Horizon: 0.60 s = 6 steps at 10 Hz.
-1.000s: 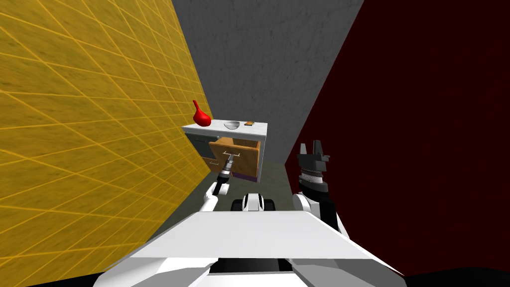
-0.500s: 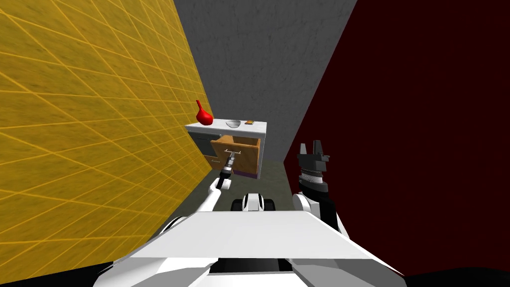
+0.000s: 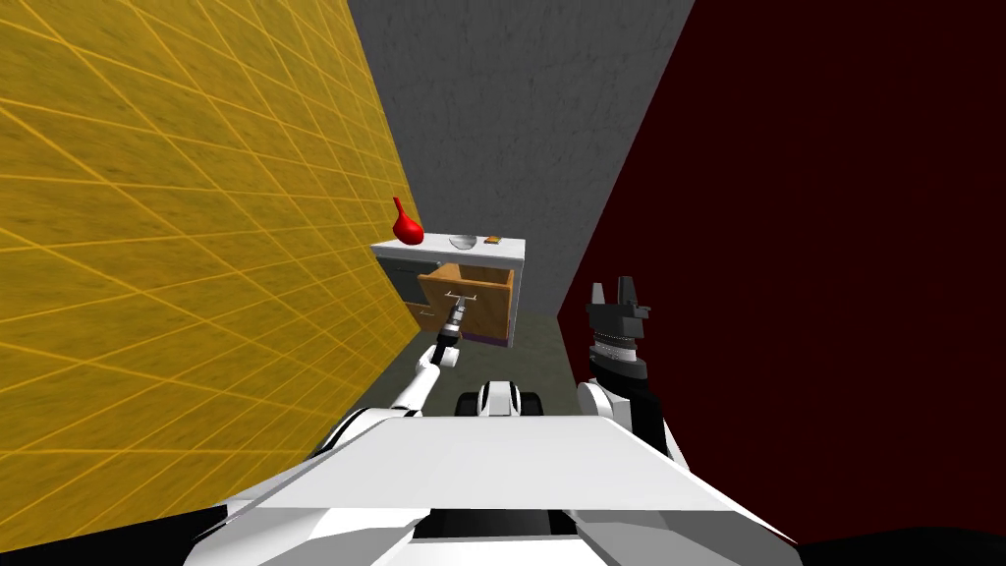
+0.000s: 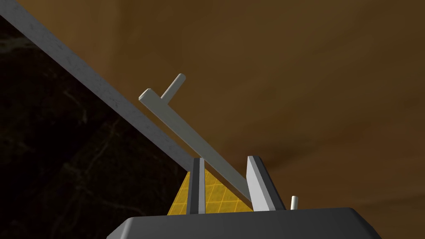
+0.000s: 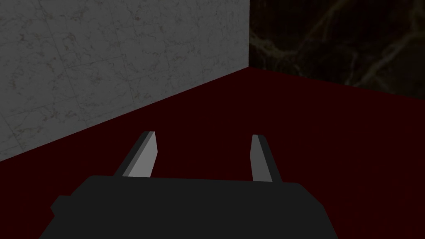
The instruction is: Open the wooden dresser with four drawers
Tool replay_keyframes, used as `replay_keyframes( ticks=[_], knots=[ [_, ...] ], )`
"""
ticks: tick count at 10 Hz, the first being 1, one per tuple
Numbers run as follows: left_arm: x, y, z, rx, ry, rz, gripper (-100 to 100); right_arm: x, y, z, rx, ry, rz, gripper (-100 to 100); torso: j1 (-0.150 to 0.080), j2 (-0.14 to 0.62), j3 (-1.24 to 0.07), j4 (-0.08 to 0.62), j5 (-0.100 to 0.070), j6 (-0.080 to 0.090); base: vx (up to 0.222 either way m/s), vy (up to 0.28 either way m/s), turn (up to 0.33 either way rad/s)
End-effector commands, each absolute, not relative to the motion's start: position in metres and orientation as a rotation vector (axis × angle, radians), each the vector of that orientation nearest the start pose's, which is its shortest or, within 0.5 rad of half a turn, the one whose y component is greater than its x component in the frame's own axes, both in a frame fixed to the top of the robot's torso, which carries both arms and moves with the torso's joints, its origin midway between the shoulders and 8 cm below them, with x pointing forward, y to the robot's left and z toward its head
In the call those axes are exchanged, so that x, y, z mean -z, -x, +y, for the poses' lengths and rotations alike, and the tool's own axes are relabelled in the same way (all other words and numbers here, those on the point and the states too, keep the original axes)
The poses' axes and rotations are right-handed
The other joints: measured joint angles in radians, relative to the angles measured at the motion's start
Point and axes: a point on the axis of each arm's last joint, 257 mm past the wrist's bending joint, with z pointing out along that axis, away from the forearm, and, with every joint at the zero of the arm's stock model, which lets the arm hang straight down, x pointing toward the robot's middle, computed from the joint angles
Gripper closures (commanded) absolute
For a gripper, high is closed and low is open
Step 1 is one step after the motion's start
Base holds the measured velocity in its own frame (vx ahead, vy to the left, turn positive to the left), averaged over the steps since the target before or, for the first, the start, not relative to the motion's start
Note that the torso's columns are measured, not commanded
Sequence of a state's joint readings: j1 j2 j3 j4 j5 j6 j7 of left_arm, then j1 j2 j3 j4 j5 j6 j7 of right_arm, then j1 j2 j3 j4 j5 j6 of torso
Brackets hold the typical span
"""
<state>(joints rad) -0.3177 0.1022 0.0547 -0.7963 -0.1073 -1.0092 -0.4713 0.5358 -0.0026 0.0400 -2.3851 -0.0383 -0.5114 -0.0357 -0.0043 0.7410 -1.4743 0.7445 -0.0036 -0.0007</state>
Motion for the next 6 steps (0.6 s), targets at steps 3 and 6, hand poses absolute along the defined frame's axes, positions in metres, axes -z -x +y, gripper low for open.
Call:
replay_keyframes(
  ticks=[3,6],
  knots=[
    [0.176,-0.571,0.215,0.938,0.382,1.027,-100,-0.061,-0.318,-0.27,-1.407,-0.629,0.522,0,0.001,0.003,0.002,-0.001,0.001,0.0,-0.059,0.017,-0.044],
    [0.16,-0.588,0.226,0.918,0.394,1.02,-100,-0.061,-0.318,-0.27,-1.407,-0.629,0.522,0,0.004,-0.002,-0.001,-0.006,0.003,0.001,-0.094,0.015,-0.092]
  ],
)
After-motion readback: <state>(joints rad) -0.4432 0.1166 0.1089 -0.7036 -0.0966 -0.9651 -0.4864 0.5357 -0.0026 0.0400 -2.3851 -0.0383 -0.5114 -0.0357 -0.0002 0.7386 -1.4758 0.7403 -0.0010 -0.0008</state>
